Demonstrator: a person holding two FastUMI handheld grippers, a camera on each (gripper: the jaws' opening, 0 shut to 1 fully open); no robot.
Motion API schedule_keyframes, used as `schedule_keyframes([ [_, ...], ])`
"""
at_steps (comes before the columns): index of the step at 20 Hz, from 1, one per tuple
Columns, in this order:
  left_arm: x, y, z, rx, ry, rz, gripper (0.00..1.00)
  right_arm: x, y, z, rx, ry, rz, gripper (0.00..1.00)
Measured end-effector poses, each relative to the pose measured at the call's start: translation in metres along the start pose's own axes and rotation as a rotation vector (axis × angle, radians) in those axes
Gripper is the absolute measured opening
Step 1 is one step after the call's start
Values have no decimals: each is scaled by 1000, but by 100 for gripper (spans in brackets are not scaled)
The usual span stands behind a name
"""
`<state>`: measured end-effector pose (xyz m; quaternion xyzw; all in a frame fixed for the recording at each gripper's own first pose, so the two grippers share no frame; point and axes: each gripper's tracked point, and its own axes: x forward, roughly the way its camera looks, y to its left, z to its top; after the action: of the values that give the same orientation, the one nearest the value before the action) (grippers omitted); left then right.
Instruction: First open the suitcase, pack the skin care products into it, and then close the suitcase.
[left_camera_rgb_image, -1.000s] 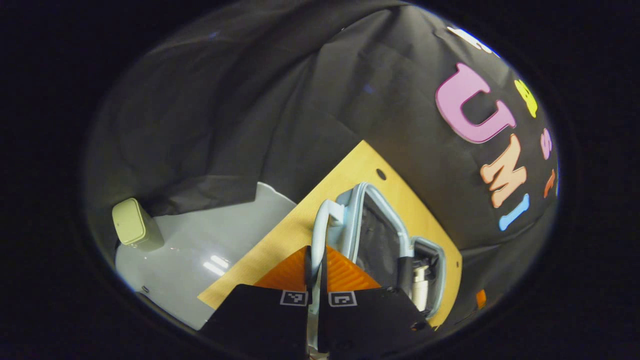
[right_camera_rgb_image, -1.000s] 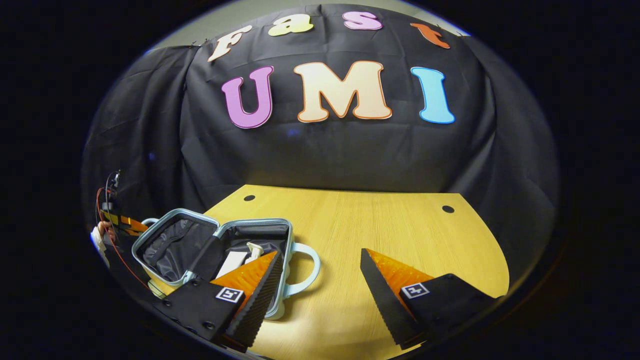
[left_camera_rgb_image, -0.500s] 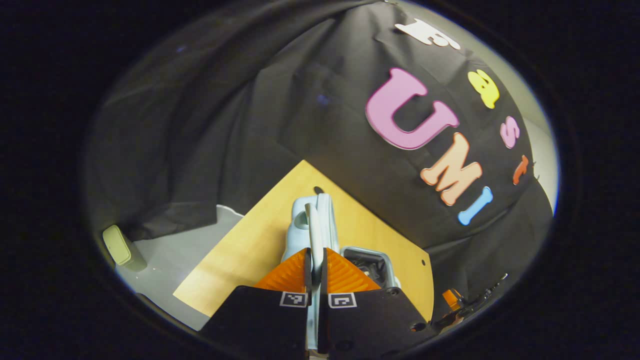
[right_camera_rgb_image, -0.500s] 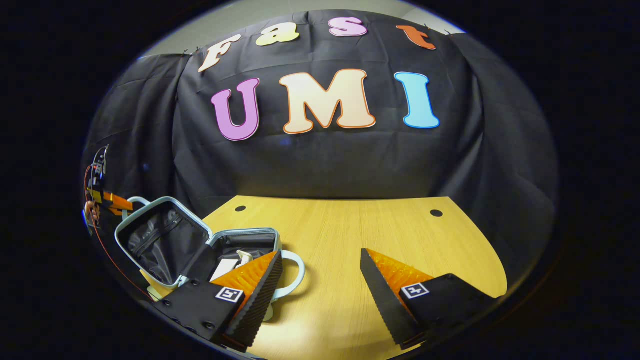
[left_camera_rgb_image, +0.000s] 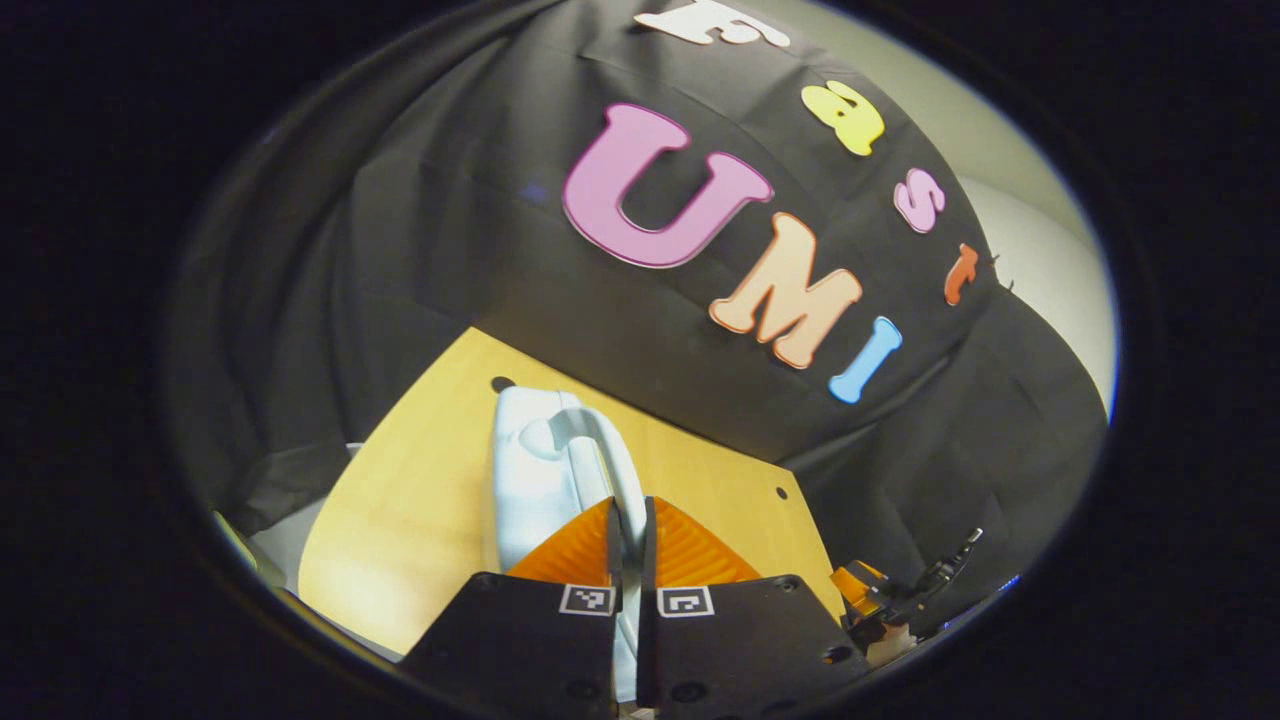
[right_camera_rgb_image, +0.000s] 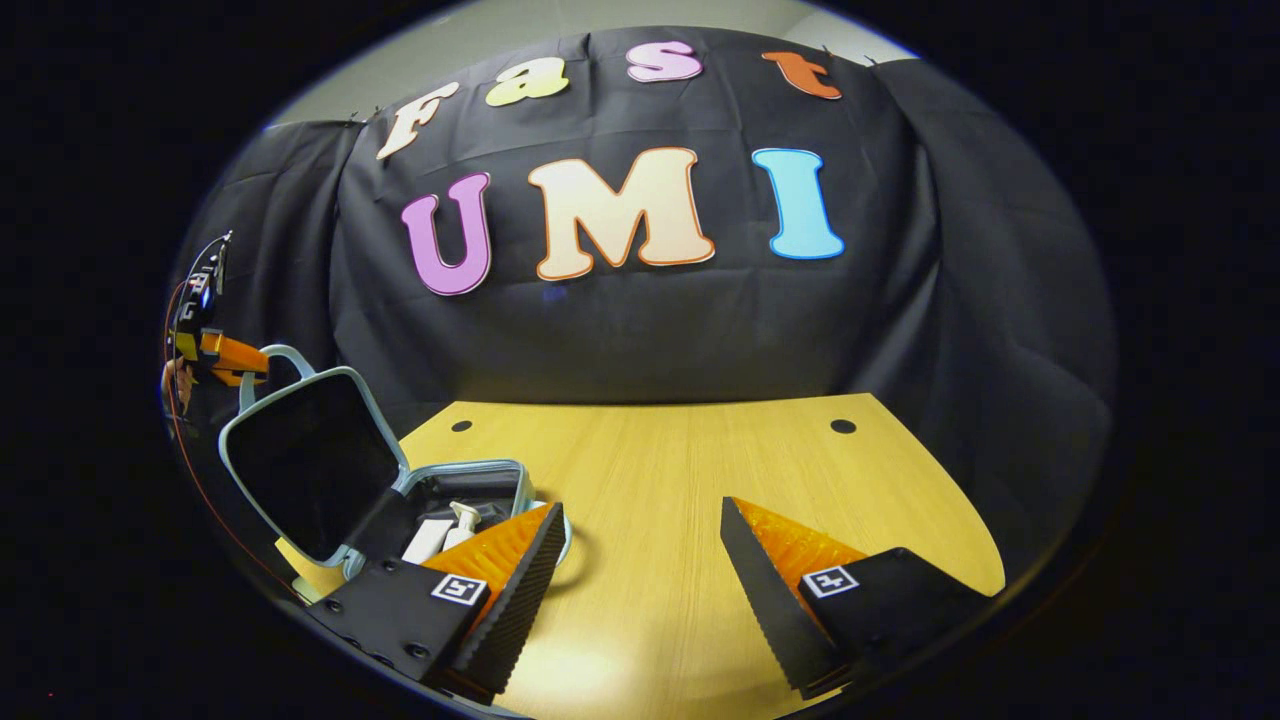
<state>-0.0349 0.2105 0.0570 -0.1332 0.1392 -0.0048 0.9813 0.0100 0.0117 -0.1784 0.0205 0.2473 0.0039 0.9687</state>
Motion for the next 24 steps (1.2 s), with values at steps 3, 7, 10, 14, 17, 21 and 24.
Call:
schedule_keyframes([
  [3, 20, -39, -1, 17, 31, -58, 1, -8, -19, 0, 9, -3, -27, 98],
  [7, 43, -76, -17, 21, 82, -126, 1, -15, -43, -2, 34, -4, -56, 98],
  [10, 63, -103, -43, 42, 144, -166, 1, -22, -59, -4, 41, -7, -80, 98],
  [14, 93, -132, -91, 67, 235, -205, 1, -27, -71, 0, 58, -18, -97, 98],
  [17, 119, -146, -123, 83, 301, -207, 1, -25, -69, -1, 47, -15, -85, 98],
  [21, 148, -150, -167, 120, 389, -152, 1, -25, -59, -4, 40, -1, -53, 98],
  [24, 170, -150, -202, 200, 453, -59, 2, -20, -53, -6, 26, 6, -27, 98],
])
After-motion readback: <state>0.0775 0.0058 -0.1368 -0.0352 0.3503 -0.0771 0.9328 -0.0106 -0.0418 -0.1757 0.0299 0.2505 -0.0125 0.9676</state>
